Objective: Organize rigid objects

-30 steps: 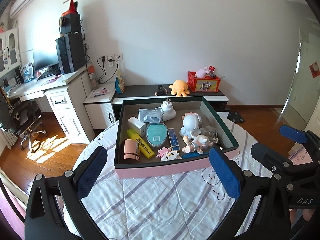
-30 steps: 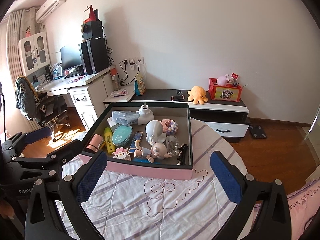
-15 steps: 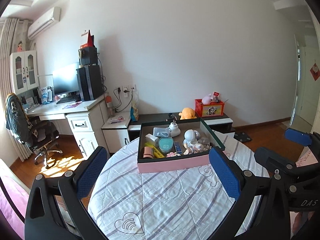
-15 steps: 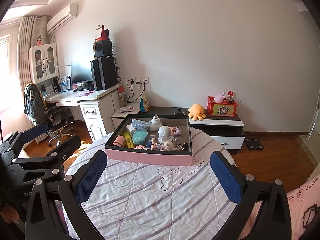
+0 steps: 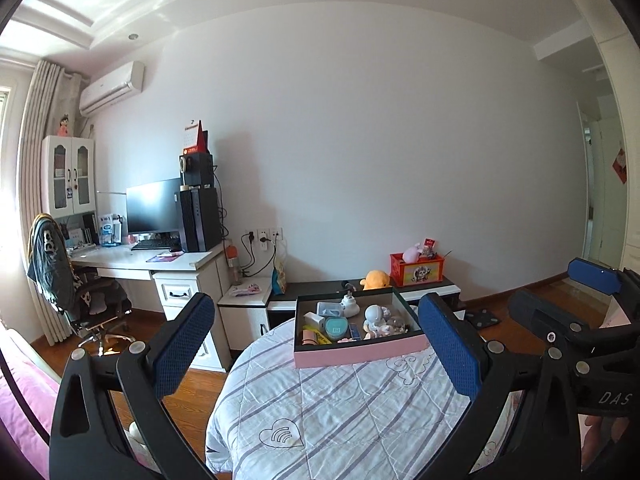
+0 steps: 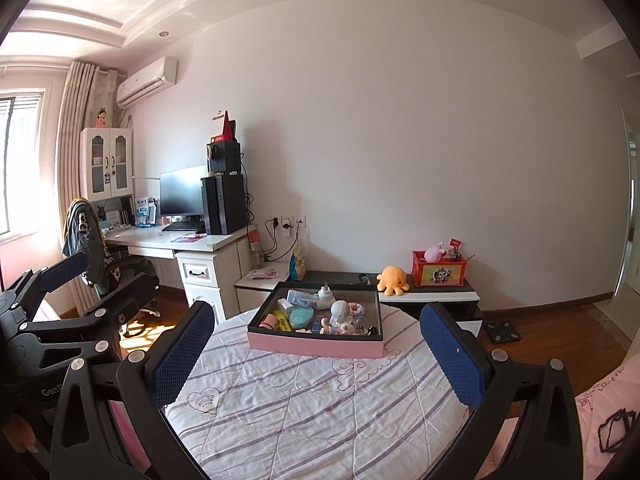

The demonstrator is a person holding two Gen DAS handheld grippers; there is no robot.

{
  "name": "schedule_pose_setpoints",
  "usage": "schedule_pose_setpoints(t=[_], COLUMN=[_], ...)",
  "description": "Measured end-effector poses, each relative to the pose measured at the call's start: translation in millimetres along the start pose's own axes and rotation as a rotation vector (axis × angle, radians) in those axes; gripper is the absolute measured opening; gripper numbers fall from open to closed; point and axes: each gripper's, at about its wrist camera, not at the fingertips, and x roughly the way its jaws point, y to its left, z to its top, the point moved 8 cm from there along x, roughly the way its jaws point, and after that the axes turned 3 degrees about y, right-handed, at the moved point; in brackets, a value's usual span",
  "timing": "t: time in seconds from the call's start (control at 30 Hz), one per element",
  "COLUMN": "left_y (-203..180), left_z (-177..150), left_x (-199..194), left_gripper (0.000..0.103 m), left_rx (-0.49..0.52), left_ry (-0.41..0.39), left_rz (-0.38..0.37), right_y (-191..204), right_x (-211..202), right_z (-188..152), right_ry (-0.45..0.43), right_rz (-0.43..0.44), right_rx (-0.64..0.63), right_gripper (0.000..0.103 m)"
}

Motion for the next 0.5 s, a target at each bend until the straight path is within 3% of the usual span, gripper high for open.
schedule_pose_setpoints(t=[0.5], left_y=[9], left_z=[24], left_x=[-62], left_gripper=[0.103], left_rx=[-0.023], left_ry=[-0.118], left_rz=[0.056], right_y=[18], right_x=[-58], right_z=[23], right_ry=[-0.127], right_rz=[-0.053], right_rx=[-0.020], right_gripper=[0.103])
